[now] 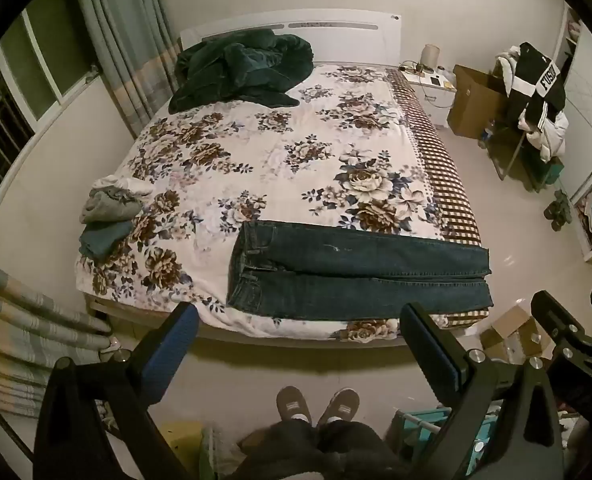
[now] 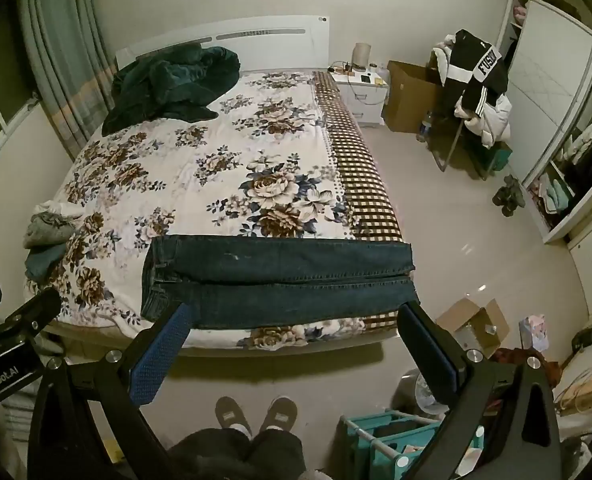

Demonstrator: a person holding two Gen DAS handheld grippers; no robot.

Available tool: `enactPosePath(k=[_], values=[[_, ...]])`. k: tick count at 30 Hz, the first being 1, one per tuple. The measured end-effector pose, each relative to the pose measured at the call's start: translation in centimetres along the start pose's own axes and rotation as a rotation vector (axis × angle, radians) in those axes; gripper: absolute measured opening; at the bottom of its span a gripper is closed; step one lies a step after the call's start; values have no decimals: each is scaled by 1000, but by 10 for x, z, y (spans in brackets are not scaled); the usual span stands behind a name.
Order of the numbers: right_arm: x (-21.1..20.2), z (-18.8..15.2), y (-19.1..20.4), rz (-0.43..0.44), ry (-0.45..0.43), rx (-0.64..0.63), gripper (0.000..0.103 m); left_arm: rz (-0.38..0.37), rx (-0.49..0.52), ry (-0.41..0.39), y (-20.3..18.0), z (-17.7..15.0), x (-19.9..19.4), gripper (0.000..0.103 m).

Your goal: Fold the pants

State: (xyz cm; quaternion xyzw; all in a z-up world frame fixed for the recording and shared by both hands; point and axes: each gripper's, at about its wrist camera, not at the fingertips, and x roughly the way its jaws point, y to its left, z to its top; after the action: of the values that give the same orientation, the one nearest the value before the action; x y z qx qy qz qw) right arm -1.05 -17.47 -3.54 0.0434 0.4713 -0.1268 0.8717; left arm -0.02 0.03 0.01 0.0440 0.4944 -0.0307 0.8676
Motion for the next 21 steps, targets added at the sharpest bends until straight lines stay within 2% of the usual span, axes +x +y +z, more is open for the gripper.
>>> enactPosePath(k=[15,21], values=[[-2,1,1,2,3,2,103,6,5,-8,0,0,-1,103],[-4,1,3,5,6,-1,103,4,-1,-8,10,8,-6,103]])
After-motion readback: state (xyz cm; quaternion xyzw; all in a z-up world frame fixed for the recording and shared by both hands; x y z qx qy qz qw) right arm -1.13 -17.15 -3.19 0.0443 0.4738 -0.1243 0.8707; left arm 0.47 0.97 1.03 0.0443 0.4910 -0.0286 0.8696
